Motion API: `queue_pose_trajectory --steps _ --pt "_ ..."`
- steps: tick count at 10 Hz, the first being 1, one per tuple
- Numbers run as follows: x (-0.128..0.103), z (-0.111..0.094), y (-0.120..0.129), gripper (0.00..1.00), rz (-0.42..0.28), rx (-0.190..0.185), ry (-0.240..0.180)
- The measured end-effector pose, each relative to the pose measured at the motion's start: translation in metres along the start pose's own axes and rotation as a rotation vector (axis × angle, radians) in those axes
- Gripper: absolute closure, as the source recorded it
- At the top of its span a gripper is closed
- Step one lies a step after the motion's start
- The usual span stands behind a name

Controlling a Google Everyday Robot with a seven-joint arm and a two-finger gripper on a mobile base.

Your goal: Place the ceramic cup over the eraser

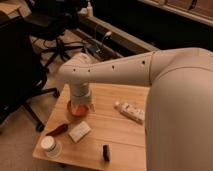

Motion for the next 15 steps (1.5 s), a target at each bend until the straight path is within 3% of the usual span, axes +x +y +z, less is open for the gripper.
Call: queue_pose_trajectory --steps 6,8,10,12,15 --pt "0.000 0.000 0.000 0.35 -0.001 -0.001 0.000" --pt "0.004 -0.003 0.013 0.35 -0.039 -0.035 -0.026" --pt "0.022 -0.008 0.043 0.35 -0.130 -0.092 -0.061" --pt "0.056 -0.005 0.073 0.35 -0.251 -0.111 -0.076" --pt "0.106 0.009 0.112 0.35 -0.432 -0.072 -0.090"
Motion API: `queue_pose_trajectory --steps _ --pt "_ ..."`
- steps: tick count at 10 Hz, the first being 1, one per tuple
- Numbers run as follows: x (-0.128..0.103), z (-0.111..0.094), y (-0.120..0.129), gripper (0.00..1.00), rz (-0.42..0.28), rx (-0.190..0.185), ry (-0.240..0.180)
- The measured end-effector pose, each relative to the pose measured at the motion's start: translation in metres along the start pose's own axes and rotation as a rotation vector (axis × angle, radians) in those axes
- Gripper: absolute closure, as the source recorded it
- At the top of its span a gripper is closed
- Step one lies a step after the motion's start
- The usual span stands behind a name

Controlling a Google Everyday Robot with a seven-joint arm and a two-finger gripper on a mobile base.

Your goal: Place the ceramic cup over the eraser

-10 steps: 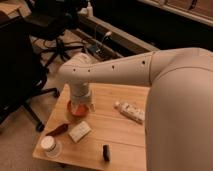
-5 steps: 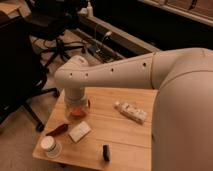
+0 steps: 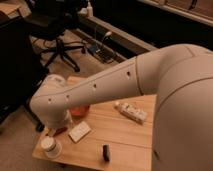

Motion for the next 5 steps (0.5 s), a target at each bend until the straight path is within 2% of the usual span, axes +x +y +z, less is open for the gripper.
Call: queue_pose_trajectory --steps 2,5 --pt "0.012 0.013 0.037 0.35 -0.107 0.023 -0.002" --pt "0.008 0.030 0.074 0.35 -0.202 0.042 -0.016"
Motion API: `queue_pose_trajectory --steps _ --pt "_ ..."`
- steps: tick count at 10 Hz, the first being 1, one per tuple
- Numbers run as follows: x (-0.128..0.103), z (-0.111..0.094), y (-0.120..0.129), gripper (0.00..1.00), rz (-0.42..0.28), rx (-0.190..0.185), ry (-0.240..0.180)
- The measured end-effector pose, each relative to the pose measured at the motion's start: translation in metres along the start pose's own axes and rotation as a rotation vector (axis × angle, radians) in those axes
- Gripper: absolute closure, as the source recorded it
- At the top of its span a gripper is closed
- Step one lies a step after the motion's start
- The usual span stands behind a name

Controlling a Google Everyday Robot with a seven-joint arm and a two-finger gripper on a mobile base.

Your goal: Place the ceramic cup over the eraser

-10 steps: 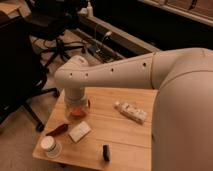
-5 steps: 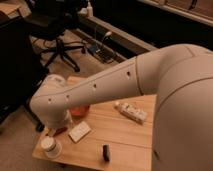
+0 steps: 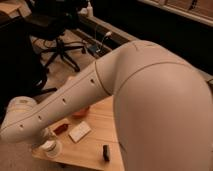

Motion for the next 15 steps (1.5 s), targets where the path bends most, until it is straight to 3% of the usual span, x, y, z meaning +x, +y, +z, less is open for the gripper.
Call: queue_pose_trajectory --steps 4,10,12,15 --pt "-0.018 0.032 -0.008 0.35 0.028 0.032 0.015" --pt "-0.037 0.072 -0.015 0.36 0.069 -0.020 0.052" --pt "-0.033 0.078 -0.023 0.53 0.066 0.010 0.076" --pt "-0.005 0.074 -0.037 0.82 0.072 0.053 0.131"
